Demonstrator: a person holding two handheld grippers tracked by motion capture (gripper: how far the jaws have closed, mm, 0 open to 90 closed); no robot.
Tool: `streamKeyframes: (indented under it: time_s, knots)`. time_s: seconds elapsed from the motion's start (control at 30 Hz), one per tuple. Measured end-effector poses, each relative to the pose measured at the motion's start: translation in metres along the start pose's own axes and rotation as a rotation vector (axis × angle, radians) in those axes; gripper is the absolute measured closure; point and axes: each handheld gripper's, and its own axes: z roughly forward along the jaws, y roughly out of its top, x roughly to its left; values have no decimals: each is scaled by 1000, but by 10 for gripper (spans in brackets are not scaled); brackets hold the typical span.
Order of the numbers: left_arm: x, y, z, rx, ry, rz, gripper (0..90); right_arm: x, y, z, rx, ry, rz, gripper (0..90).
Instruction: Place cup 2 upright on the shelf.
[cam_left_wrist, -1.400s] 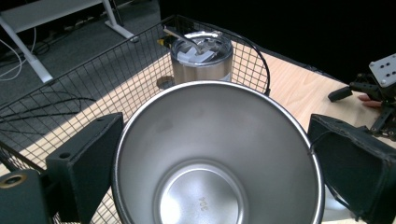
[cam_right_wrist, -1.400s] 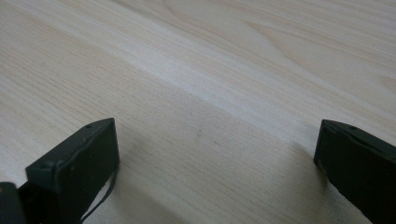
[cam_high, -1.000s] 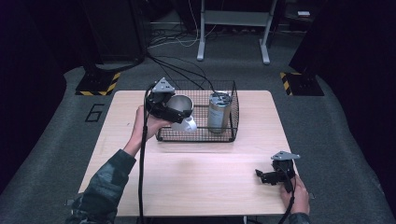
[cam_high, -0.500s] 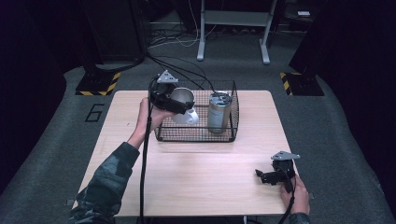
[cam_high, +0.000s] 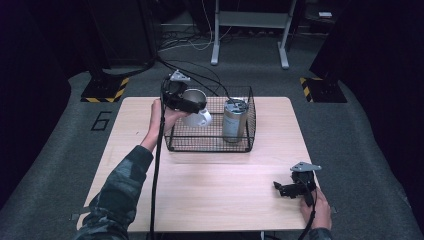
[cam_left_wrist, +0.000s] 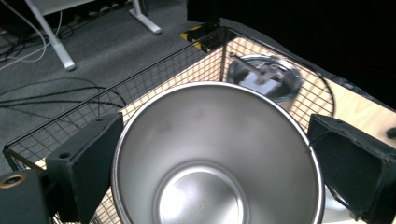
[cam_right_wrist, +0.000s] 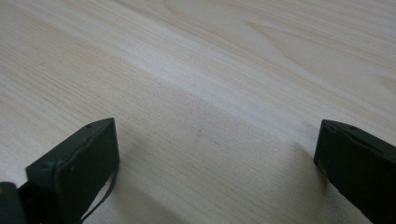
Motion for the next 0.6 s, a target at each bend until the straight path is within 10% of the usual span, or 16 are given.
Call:
streamKeyframes:
  time_s: [0.6]
  knots:
    - [21, -5, 48, 71, 42, -73, 65, 0, 0, 0, 1, 0, 6, 0]
